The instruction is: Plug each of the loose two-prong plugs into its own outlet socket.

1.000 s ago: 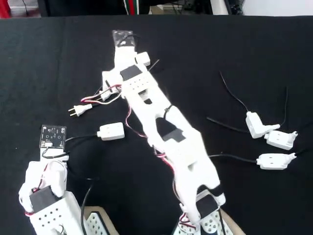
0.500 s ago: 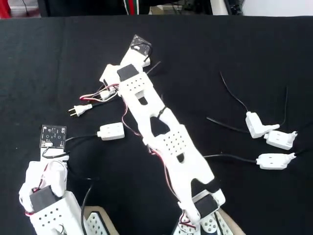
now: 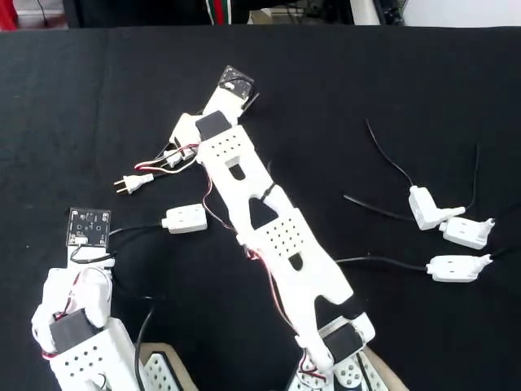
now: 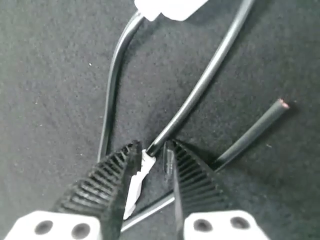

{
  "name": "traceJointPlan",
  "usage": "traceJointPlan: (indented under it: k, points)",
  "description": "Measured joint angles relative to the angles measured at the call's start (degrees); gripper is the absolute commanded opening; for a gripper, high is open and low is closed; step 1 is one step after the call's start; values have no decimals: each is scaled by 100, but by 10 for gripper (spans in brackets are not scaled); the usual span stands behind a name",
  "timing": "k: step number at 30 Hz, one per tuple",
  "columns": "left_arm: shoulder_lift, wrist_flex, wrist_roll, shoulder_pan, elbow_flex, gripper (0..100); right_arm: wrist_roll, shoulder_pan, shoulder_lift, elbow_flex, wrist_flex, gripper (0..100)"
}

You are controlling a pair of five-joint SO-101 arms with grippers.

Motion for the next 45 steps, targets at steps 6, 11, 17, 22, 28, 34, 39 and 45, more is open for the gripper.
traceJointPlan:
  k: [6,11,17,22,28,34,39,45]
  points:
    - [0,0,0,0,0,30,782,-26,0,-105,404,13]
    - [0,0,0,0,0,30,1407,0,9,-536,1178,12]
    - [0,0,0,0,0,30,2215,501,0,-1371,1934,12]
    - [0,0,0,0,0,30,2927,958,-325,-1407,2215,14]
    - [0,0,0,0,0,30,2804,668,-422,-1204,2215,144]
    - [0,0,0,0,0,30,1556,-308,-422,-607,2101,230]
    - [0,0,0,0,0,30,879,-457,-422,-62,1433,219]
    - [0,0,0,0,0,30,712,-448,-519,457,826,218]
